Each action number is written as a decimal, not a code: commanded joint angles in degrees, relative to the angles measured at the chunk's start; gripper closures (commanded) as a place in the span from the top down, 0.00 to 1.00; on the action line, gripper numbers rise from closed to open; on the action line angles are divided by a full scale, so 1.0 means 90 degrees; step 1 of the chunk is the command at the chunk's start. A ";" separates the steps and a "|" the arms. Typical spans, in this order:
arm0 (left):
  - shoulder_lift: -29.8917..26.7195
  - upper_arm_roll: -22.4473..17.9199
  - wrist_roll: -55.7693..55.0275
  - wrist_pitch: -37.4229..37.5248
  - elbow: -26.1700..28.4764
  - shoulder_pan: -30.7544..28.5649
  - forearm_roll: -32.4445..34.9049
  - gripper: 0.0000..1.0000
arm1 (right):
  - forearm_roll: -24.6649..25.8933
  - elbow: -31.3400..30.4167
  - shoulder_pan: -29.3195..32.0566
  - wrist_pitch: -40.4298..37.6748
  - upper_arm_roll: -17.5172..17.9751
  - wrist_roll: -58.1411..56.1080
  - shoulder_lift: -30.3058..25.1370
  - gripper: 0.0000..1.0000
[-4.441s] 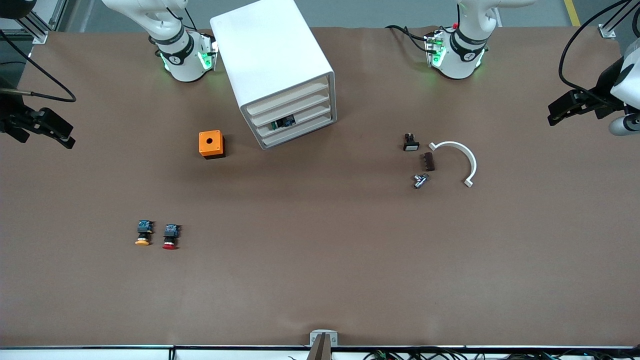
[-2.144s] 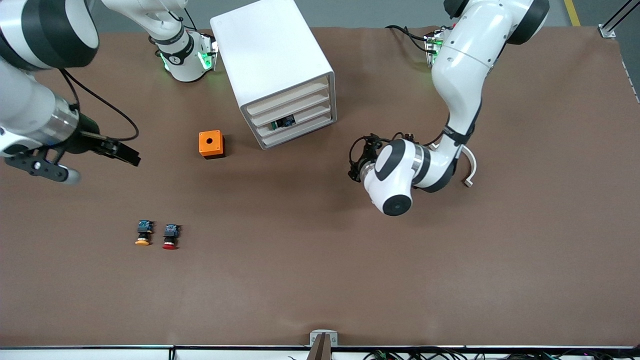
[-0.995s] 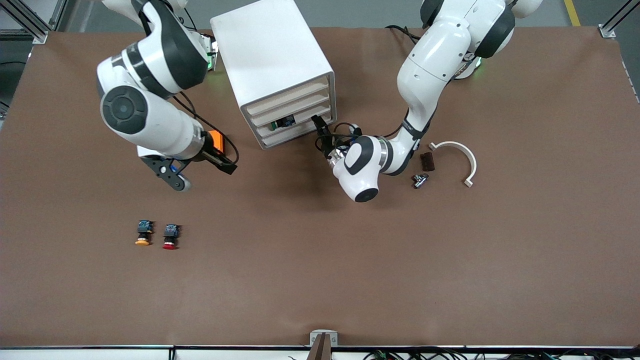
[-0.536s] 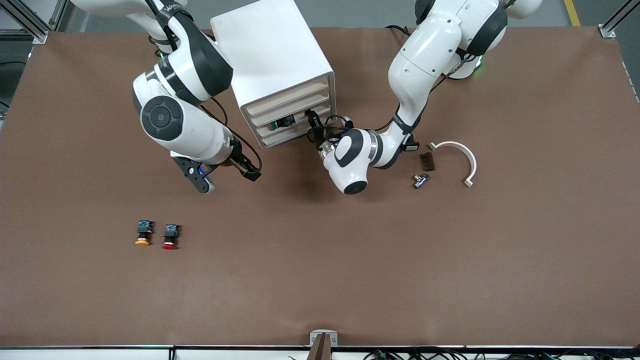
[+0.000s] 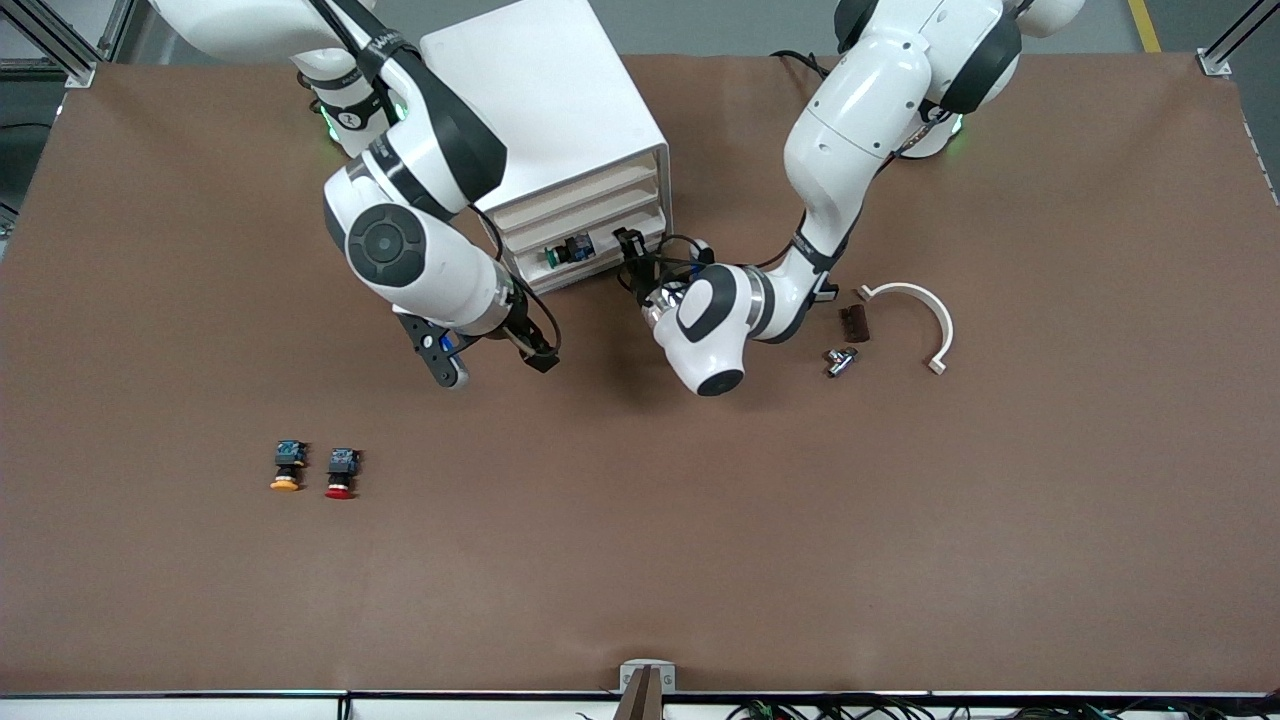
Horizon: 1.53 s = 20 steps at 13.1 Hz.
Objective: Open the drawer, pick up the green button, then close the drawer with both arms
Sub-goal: 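Pull the drawer open with the left gripper while the right gripper reaches in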
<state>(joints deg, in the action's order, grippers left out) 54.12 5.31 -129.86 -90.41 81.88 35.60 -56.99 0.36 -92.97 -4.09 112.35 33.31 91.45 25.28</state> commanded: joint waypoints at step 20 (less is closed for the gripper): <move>-0.1002 -0.1732 0.1644 0.1130 -0.1148 -0.1092 0.0765 0.99 | 0.0302 -0.2559 -0.0903 0.2945 0.0059 0.1147 -0.0251 1.00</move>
<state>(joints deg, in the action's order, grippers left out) 47.38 -10.33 -117.56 -81.00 71.68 28.48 -51.15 2.48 -112.10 -11.79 136.30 33.84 100.33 25.62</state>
